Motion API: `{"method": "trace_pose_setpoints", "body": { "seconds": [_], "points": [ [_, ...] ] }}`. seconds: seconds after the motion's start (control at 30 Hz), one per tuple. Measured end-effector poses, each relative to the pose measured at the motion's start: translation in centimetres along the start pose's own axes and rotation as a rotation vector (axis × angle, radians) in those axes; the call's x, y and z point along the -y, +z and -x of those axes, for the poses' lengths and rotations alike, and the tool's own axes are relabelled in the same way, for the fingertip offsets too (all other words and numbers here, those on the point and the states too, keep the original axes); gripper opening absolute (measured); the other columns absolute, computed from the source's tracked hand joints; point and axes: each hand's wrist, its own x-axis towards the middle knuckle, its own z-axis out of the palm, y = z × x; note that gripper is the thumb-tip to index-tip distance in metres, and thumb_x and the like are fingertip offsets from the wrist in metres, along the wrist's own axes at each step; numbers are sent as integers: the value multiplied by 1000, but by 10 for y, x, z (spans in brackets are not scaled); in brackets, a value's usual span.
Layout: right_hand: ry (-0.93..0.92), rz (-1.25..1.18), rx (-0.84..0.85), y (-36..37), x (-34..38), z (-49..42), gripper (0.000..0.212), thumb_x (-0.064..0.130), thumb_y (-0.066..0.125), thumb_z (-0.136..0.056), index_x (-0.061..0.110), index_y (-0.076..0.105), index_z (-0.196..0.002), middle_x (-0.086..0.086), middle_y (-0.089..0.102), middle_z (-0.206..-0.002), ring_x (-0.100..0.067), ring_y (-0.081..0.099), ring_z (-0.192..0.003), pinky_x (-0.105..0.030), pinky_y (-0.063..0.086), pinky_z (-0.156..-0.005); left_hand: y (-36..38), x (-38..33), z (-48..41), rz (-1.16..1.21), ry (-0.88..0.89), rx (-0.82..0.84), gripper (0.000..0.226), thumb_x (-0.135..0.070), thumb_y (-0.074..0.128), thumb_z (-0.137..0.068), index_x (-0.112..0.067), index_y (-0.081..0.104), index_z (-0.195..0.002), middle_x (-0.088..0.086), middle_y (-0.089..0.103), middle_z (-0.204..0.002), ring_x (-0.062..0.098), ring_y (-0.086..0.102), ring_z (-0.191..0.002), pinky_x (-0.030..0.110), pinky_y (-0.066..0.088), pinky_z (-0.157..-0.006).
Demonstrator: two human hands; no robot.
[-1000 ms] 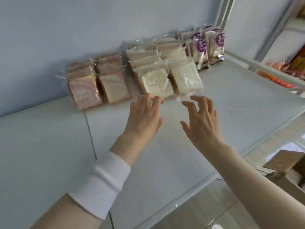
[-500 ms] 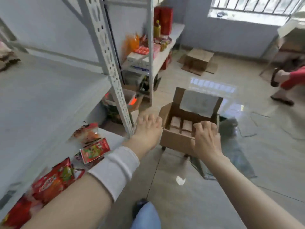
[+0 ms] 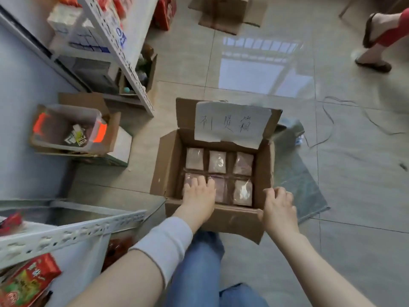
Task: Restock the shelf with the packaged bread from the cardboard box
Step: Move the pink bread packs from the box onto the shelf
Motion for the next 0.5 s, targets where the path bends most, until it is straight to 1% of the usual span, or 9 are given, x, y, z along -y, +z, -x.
{"method": "trace_pose_setpoints", "body": {
  "seconds": [0.1, 0.17, 0.2, 0.27, 0.33, 0.37, 0.43, 0.5],
  "points": [
    [51, -99, 83, 32, 2, -75, 46, 28, 55, -89, 10, 38, -127, -13, 37, -128, -31, 35, -120, -41, 42, -93, 28, 4, -78, 45, -15, 44, 37, -22, 55, -88, -11, 39, -120, 13, 45, -123, 29, 44, -113, 39, 38, -93],
    [78, -183, 116, 63, 3, -127, 51, 30, 55, -90, 3, 38, -130, -15, 39, -129, -31, 36, -122, -39, 39, -97, 57, 6, -132, 108, -58, 104, 45, -22, 56, -87, -10, 36, -126, 15, 42, -128, 30, 40, -117, 38, 37, -97],
    [92, -227, 134, 79, 5, -153, 52, 29, 53, -91, 0, 38, -132, -17, 39, -131, -32, 35, -122, -37, 36, -99, 72, 7, -158, 169, -95, 141, 50, -21, 56, -88, -8, 33, -131, 16, 40, -131, 31, 38, -121, 39, 35, -100],
    [143, -291, 210, 112, 8, -203, 50, 27, 48, -94, -7, 39, -129, -21, 41, -131, -34, 36, -123, -36, 31, -102, 102, 9, -208, 385, -226, 185, 55, -18, 54, -90, -6, 28, -137, 18, 35, -137, 33, 35, -127, 38, 32, -105],
    [267, -366, 265, 143, 10, -247, 53, 30, 43, -96, -9, 35, -132, -25, 42, -133, -36, 37, -124, -37, 29, -104, 128, 11, -251, 556, -356, 147, 57, -19, 54, -91, -4, 25, -139, 20, 34, -139, 34, 37, -128, 38, 33, -105],
    [354, -437, 270, 156, 14, -265, 57, 30, 41, -97, -8, 27, -137, -26, 37, -138, -36, 34, -128, -38, 27, -106, 139, 12, -269, 603, -396, 117, 58, -20, 54, -91, -1, 24, -138, 22, 34, -138, 35, 38, -127, 38, 34, -106],
    [519, -565, 230, 177, 24, -291, 62, 25, 40, -98, -3, 10, -145, -24, 23, -148, -37, 25, -135, -41, 21, -111, 158, 12, -295, 672, -448, 52, 60, -21, 54, -91, 6, 24, -135, 25, 35, -137, 36, 37, -127, 37, 32, -107],
    [621, -617, 172, 189, 34, -303, 67, 24, 43, -97, 2, 5, -147, -23, 17, -149, -38, 19, -136, -42, 15, -112, 170, 11, -311, 746, -519, -48, 60, -20, 56, -89, 6, 26, -133, 25, 36, -137, 36, 35, -128, 37, 30, -108]
  ]
}}
